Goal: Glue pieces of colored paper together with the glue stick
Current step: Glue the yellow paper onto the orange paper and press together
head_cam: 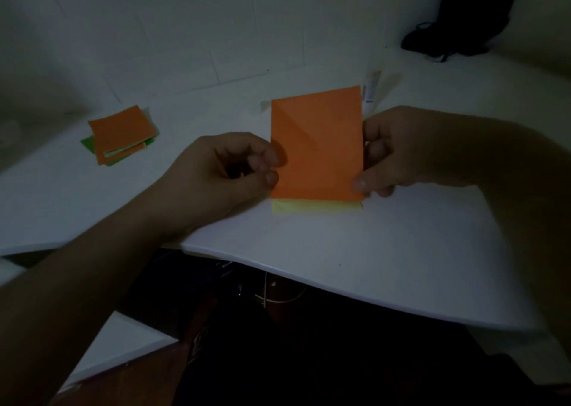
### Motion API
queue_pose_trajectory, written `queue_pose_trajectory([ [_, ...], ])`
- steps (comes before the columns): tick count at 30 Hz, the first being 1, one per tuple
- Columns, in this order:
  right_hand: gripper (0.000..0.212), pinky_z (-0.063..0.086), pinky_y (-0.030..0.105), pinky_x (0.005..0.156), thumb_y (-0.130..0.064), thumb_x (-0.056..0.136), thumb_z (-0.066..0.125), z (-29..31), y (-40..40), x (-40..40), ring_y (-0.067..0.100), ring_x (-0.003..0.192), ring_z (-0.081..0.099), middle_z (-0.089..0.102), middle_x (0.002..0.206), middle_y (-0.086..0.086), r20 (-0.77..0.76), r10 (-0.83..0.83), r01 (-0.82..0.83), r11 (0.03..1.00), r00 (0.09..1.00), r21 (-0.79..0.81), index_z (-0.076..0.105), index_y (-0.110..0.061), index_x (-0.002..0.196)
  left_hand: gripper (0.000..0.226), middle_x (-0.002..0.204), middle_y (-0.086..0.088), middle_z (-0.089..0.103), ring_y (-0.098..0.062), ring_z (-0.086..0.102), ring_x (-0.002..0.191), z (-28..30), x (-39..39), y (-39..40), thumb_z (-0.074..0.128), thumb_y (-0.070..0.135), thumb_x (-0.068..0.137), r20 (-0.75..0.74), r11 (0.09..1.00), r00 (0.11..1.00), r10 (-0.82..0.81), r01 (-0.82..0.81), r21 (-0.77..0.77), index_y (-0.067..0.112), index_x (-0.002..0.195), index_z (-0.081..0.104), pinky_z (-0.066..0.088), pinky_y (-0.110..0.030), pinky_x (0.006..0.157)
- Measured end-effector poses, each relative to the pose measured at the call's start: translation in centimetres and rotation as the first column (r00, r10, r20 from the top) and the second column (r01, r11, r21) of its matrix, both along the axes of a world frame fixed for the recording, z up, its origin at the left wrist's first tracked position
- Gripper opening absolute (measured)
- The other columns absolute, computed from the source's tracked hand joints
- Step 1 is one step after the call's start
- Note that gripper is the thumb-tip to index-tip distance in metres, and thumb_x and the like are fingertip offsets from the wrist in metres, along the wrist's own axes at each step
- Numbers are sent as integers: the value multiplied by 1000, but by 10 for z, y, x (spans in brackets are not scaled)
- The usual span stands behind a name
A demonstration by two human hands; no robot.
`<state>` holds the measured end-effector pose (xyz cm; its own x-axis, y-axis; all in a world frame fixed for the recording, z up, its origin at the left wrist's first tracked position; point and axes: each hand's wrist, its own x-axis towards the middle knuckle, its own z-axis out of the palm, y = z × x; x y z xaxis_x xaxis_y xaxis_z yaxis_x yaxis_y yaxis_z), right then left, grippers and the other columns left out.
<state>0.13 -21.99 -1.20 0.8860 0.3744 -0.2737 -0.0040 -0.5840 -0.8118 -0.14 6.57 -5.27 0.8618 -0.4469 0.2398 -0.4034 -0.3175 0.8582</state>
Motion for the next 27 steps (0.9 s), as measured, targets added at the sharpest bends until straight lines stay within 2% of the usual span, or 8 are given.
queue_pose_trajectory([
  [4,48,54,22,58,-6,75,84,1,1,-2,13,61,69,78,78,3,36,30,-28,998,999,-56,65,-17,118,15,91,-7,75,-12,69,86,1,-1,0,76,2,88,18,999,1000,13,-14,53,14,96,77,52,-21,81],
  [9,44,47,17,50,-15,76,86,1,2,-4,9,52,64,79,78,0,101,27,-13,990,995,-143,68,-19,116,13,91,-7,76,-20,71,88,3,-3,1,81,9,84,22,999,1000,-1,0,52,10,96,77,57,-29,84],
  [15,51,48,16,51,-15,74,87,0,1,-2,8,56,67,80,80,0,93,12,2,989,996,-145,68,-18,121,10,88,-8,76,-31,72,87,2,-2,1,82,10,84,33,997,999,-26,23,69,11,92,77,57,-39,85],
  [20,54,48,15,50,-13,74,88,0,2,-2,7,55,67,79,78,-1,95,13,1,988,995,-154,66,-17,124,11,84,-6,75,-12,69,79,2,-2,0,84,10,81,31,996,999,-39,36,87,12,90,77,54,-21,77],
  [27,54,48,13,50,-13,75,87,0,1,-3,6,55,68,79,77,-3,78,14,-2,989,997,-150,66,-17,125,13,85,-3,76,-14,70,80,3,0,0,85,16,80,27,992,999,-25,21,127,14,90,77,55,-22,78],
])
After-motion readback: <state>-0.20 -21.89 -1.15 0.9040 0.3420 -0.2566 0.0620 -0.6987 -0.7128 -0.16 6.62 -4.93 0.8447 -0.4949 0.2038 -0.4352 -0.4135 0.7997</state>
